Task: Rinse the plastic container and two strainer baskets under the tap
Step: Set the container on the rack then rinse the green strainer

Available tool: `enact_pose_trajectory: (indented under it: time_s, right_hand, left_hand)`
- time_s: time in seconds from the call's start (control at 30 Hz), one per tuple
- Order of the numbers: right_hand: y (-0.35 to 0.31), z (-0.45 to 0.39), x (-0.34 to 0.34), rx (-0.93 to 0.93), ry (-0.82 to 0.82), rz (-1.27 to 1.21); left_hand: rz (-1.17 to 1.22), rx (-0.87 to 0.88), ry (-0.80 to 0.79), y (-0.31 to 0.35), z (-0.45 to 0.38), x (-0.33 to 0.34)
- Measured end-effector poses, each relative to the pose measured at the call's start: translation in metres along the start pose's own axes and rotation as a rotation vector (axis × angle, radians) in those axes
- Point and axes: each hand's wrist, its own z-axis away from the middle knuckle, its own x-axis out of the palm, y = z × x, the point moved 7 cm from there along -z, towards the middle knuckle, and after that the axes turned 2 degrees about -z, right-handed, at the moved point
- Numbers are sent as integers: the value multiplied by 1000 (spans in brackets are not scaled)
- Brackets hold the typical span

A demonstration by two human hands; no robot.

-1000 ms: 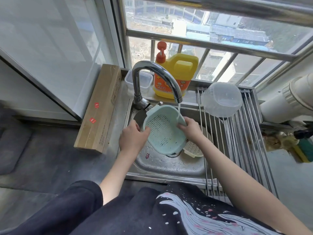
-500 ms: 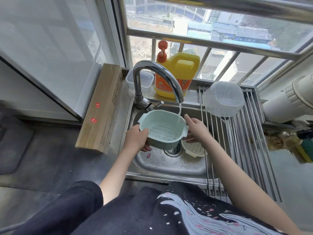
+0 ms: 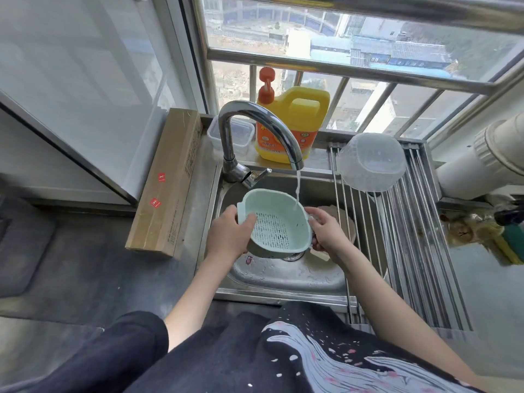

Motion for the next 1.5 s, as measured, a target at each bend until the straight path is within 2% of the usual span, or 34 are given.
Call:
enact_pose_trajectory:
  time_s: [0.1, 0.37, 0.5, 0.9, 1.03, 1.27, 1.5]
  right_hand:
    - [4, -1, 1, 13, -35, -51]
    - [-1, -15, 3, -47, 49, -62]
    - [-3, -19, 10, -40, 17, -79]
    - [-24, -19, 10, -63, -16, -208]
    - [-23, -20, 11, -52, -26, -276]
    - [-23, -18, 3, -158, 2, -396]
    - [-22, -12, -13, -194, 57, -398]
  left_hand:
    - [69, 61, 57, 4, 0, -4]
    - [201, 188, 87, 25, 6, -10]
    - [261, 222, 96, 32, 10, -14]
    - [197, 332, 110, 19, 13, -15]
    - [208, 288, 87, 1, 13, -10]
    - [299, 34, -8, -41, -2, 10]
    - [422, -59, -110, -48, -27, 39]
